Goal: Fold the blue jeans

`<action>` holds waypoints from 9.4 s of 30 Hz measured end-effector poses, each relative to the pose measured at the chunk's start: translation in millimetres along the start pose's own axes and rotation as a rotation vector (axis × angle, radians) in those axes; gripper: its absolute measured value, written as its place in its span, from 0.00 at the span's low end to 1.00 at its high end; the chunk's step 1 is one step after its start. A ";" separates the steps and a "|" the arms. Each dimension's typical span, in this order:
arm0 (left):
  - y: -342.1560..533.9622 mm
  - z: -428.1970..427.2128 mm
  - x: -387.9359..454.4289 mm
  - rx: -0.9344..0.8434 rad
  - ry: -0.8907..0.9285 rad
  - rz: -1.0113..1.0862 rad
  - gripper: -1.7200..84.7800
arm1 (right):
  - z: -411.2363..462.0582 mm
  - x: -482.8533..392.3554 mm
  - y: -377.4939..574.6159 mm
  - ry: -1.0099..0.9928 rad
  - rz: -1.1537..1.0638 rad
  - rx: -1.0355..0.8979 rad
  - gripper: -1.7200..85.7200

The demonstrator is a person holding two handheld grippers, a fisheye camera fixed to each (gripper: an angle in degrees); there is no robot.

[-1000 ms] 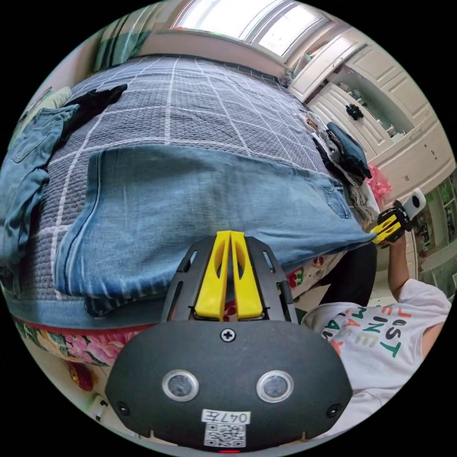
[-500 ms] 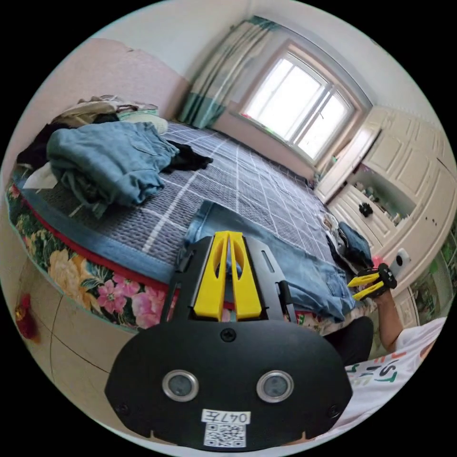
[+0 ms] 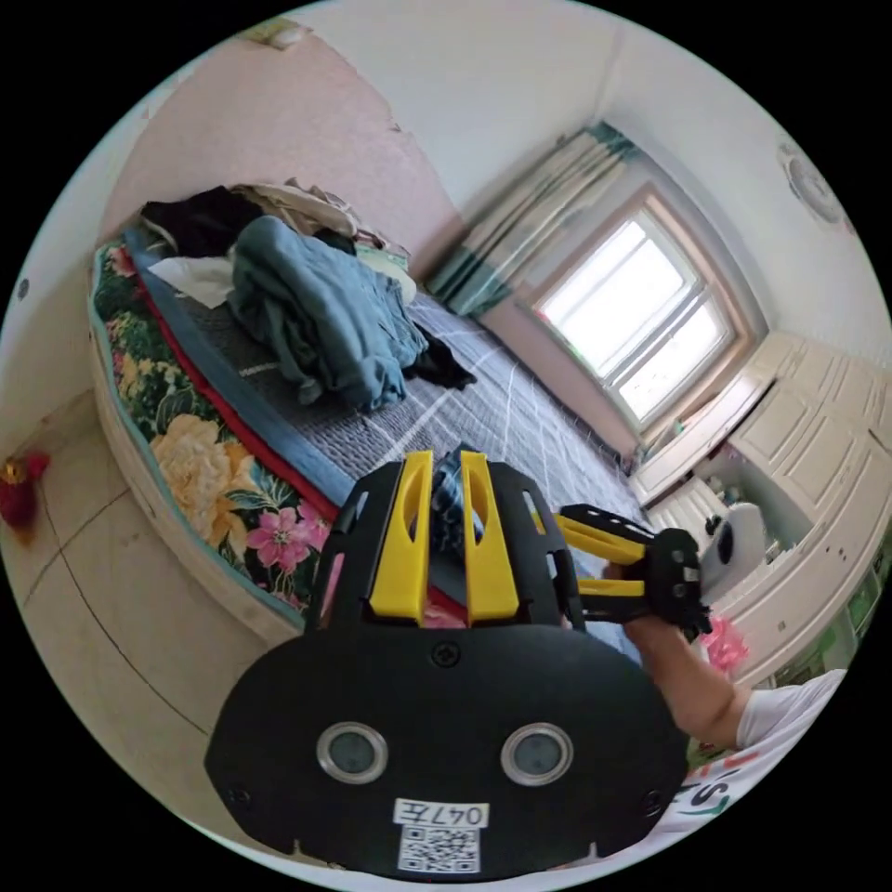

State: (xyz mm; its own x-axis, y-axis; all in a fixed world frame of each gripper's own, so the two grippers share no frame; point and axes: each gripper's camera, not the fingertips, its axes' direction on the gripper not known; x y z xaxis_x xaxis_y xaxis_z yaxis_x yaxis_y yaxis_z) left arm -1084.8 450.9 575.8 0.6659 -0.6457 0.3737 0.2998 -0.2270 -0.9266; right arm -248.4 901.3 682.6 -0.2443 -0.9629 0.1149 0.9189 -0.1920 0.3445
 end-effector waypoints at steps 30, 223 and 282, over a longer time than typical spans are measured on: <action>26.9 132.6 32.4 -0.545 -0.094 0.178 0.19 | 172.9 243.2 30.6 -0.409 0.222 -0.244 0.11; 465.1 667.2 626.2 -1.174 0.353 1.256 0.08 | -457.9 -40.3 571.8 0.204 0.901 -0.497 0.03; 288.5 633.5 314.3 -1.284 0.672 0.112 0.23 | -453.3 -90.5 483.0 -0.080 0.586 0.156 0.05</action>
State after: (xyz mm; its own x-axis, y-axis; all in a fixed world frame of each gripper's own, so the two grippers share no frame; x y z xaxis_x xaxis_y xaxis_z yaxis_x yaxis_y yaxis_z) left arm -356.2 644.4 452.7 0.0969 -0.8347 0.5421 -0.7774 -0.4036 -0.4825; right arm 358.0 809.7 416.3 0.2601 -0.8814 0.3942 0.8525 0.4013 0.3349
